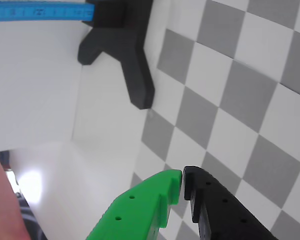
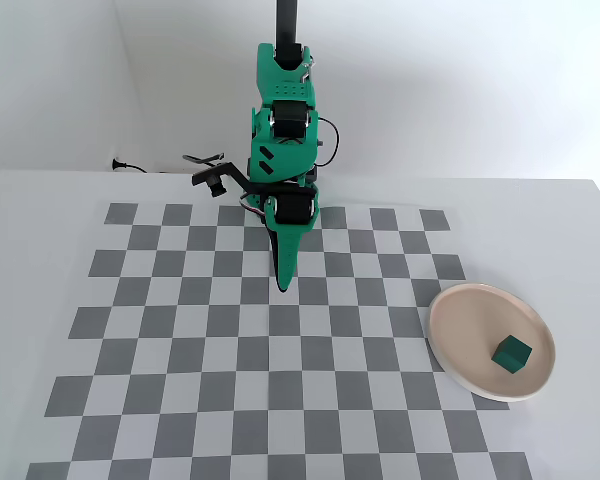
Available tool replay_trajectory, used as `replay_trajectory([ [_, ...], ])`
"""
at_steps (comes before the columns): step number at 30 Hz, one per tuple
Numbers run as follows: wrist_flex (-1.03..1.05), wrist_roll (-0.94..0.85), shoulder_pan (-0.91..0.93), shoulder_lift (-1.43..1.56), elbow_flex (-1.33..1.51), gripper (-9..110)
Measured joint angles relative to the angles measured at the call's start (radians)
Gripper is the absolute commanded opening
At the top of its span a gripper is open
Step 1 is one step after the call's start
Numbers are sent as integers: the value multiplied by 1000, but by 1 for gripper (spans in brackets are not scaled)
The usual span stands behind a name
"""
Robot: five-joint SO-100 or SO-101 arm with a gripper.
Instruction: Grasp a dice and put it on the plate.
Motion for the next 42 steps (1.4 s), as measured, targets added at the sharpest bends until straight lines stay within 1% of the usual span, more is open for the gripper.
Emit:
replay_trajectory([
  [9,0,66,15,227,247,-4],
  [16,58,103,11,368,353,-4],
  [30,94,193,9,485,486,-4],
  [36,98,222,11,499,499,-4],
  [42,227,195,-6,606,499,-4],
])
